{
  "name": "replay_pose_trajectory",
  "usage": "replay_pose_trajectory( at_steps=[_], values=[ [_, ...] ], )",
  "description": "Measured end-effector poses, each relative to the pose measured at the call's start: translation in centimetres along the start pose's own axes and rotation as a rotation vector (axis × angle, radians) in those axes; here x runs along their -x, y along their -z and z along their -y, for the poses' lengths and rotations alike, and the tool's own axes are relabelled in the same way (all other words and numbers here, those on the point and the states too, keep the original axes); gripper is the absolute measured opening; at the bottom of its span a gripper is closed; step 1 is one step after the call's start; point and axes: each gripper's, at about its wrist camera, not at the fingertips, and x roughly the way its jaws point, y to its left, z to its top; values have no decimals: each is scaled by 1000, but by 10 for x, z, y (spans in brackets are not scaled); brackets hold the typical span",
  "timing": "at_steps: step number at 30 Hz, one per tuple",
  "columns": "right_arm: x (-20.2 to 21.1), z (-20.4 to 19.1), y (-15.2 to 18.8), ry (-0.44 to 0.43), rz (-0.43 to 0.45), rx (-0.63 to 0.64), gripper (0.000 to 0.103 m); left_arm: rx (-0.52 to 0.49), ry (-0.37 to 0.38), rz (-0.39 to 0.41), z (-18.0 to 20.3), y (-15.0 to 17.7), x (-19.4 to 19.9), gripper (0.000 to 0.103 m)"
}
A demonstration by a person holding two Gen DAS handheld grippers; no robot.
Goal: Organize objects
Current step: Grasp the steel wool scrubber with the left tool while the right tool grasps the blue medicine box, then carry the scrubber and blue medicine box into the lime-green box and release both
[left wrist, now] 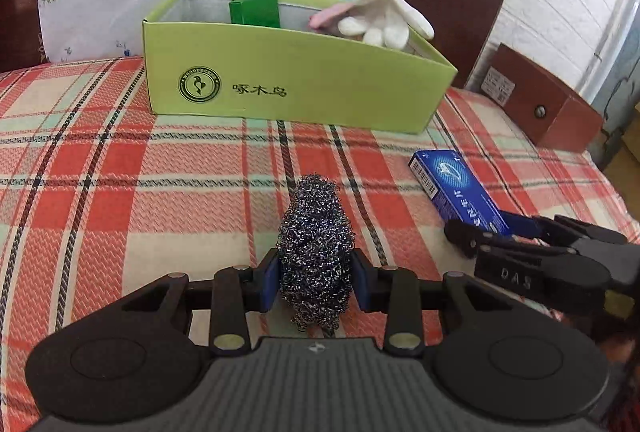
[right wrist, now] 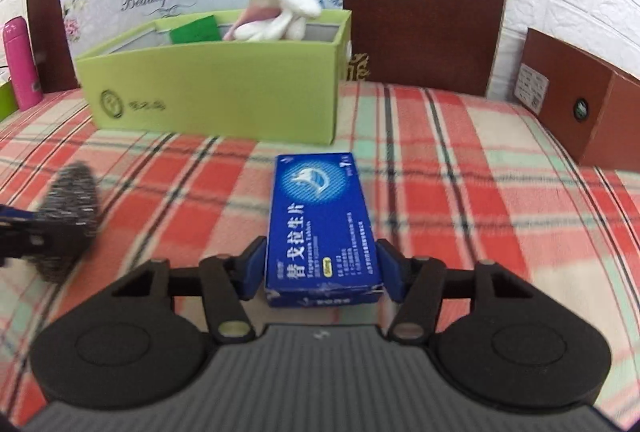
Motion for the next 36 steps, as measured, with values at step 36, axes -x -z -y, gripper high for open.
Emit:
replay_pose_trajectory(
  at_steps=[36],
  values=[
    [69,-42,-29,-168,241,87,55,-55,28,202,4,-56,48,39]
  ],
)
